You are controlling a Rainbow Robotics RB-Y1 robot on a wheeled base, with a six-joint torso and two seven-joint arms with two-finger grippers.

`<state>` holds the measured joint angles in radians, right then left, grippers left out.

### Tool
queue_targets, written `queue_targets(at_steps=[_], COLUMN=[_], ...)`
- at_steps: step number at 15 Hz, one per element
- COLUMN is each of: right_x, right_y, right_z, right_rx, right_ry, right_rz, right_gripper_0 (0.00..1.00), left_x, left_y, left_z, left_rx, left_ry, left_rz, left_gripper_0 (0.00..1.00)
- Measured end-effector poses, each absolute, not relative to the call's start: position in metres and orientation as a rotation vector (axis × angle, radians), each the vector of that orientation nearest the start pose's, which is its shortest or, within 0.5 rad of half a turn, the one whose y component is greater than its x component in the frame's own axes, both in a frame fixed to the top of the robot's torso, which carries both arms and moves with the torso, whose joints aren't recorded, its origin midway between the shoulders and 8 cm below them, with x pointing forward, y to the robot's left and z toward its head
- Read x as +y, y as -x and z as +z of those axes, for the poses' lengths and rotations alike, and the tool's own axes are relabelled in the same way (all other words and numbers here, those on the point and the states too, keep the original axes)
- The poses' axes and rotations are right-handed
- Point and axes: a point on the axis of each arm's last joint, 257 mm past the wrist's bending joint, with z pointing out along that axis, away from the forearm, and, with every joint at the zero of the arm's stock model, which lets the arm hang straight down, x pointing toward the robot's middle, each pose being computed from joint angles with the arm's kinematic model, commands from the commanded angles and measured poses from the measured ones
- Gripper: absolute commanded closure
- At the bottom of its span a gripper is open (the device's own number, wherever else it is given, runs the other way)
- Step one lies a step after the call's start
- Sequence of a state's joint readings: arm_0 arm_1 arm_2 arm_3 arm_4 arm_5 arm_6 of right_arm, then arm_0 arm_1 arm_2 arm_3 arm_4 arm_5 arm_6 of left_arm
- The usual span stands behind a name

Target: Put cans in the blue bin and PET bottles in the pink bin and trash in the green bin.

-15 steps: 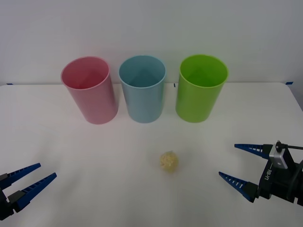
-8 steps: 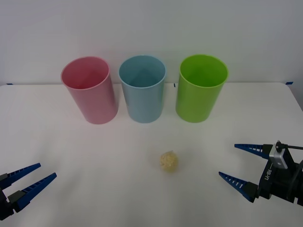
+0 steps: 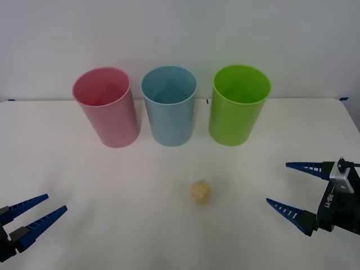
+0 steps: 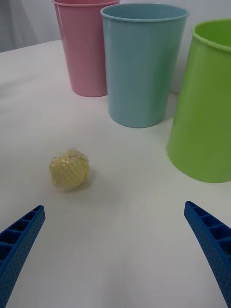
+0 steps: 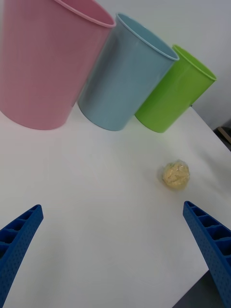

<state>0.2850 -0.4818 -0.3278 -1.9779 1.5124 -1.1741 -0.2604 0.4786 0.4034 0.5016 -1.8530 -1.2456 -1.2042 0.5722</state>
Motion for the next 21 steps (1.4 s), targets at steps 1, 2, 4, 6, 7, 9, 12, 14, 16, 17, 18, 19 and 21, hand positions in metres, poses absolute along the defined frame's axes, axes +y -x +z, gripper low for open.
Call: queue_targets(at_steps=[1, 2, 4, 6, 7, 9, 12, 14, 16, 17, 18, 19, 21], right_x=[-0.235, -0.238, -0.241, -0.243, -0.242, -0.238, -0.23, -0.224, -0.216, -0.212, -0.208, -0.202, -0.189], right_y=[-0.357, -0.356, -0.352, -0.35, -0.348, -0.342, -0.332, -0.327, -0.327, -0.329, -0.332, -0.335, -0.343], right_z=[-0.201, -0.194, -0.183, -0.174, -0.169, -0.162, -0.154, -0.151, -0.153, -0.154, -0.154, -0.155, -0.159], right_rx=[1.703, 1.727, 1.783, 1.835, 1.866, 1.92, 1.992, 2.036, 2.075, 2.092, 2.107, 2.121, 2.14], right_ry=[0.981, 0.995, 1.005, 1.014, 1.024, 1.049, 1.098, 1.133, 1.146, 1.153, 1.157, 1.154, 1.167], right_rz=[0.429, 0.402, 0.361, 0.313, 0.29, 0.262, 0.217, 0.186, 0.195, 0.185, 0.176, 0.183, 0.21], right_gripper_0=[0.0, 0.0, 0.0, 0.0, 0.0, 0.0, 0.0, 0.0, 0.0, 0.0, 0.0, 0.0, 0.0], left_x=[0.306, 0.306, 0.306, 0.306, 0.306, 0.306, 0.306, 0.306, 0.306, 0.306, 0.306, 0.306, 0.306], left_y=[-0.309, -0.309, -0.309, -0.309, -0.309, -0.309, -0.309, -0.309, -0.309, -0.309, -0.309, -0.309, -0.309], left_z=[-0.223, -0.223, -0.223, -0.223, -0.223, -0.223, -0.223, -0.223, -0.223, -0.223, -0.223, -0.223, -0.223], left_rx=[1.852, 1.852, 1.852, 1.852, 1.852, 1.852, 1.852, 1.852, 1.852, 1.852, 1.852, 1.852, 1.852], left_ry=[-0.248, -0.248, -0.248, -0.248, -0.248, -0.248, -0.248, -0.248, -0.248, -0.248, -0.248, -0.248, -0.248], left_rz=[-0.81, -0.81, -0.81, -0.81, -0.81, -0.81, -0.81, -0.81, -0.81, -0.81, -0.81, -0.81, -0.81], left_gripper_0=[0.0, 0.0, 0.0, 0.0, 0.0, 0.0, 0.0, 0.0, 0.0, 0.0, 0.0, 0.0, 0.0])
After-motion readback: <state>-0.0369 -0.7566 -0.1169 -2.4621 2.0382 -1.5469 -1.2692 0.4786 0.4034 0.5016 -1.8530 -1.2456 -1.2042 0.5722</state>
